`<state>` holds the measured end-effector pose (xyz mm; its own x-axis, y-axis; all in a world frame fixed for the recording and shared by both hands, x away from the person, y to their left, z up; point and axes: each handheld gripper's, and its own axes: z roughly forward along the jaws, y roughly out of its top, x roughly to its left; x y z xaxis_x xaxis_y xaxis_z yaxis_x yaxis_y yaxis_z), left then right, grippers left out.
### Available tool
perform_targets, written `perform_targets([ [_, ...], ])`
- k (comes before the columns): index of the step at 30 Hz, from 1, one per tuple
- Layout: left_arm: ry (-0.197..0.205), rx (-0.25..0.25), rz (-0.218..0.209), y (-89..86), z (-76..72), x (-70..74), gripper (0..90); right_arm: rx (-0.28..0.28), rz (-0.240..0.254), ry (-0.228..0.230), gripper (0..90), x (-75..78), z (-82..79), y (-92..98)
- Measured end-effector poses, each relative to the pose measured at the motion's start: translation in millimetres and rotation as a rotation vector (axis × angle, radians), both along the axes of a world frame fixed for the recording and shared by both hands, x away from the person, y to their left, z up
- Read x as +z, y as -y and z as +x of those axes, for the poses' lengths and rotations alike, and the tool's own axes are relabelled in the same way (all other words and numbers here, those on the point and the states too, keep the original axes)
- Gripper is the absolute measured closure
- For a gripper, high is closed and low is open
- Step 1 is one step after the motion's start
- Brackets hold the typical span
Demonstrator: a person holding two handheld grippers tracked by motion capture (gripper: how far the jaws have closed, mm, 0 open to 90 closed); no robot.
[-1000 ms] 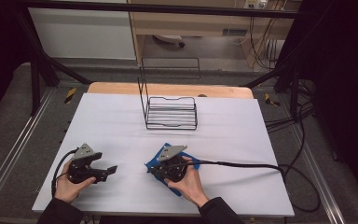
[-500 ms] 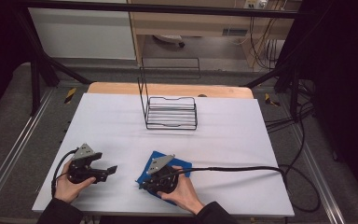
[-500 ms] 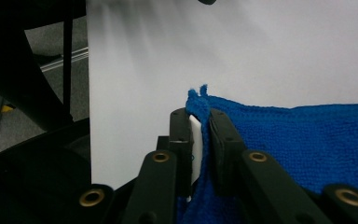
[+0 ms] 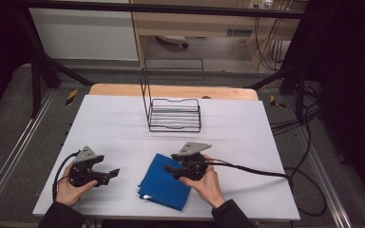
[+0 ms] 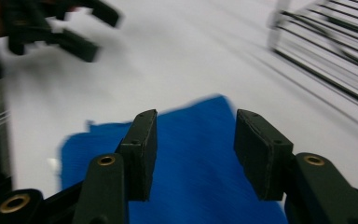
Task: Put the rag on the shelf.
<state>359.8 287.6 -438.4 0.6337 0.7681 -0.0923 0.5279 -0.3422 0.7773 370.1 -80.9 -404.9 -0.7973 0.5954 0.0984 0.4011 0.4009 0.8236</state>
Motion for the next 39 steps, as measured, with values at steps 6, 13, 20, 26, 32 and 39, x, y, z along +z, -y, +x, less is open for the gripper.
perform_targets([
  [6, -0.002, -0.003, 0.004, 1.3, 0.3, -0.5, 12.4, -0.179, -0.061, -0.070, 55.1, -25.6, 7.8, 46.7],
  [13, 0.000, -0.006, -0.001, 1.8, -0.7, 0.1, 12.5, -0.193, -0.067, -0.136, 62.3, -45.6, 10.3, 55.1],
  [20, -0.002, -0.008, 0.001, 2.7, -0.3, 0.0, 12.5, -0.205, -0.045, -0.181, 72.2, -50.0, 7.2, 51.0],
  [26, -0.001, -0.010, 0.001, 3.3, -0.8, 0.2, 12.5, -0.209, -0.013, -0.250, 85.7, -48.4, 8.2, 50.0],
  [32, -0.002, -0.008, 0.005, 2.3, -0.1, 0.1, 12.4, -0.196, -0.035, -0.207, 87.0, -38.0, 19.6, 48.5],
  [39, -0.003, -0.011, 0.004, 3.4, -0.7, 0.0, 12.4, -0.147, -0.084, -0.114, 86.8, -33.0, 39.0, 41.2],
])
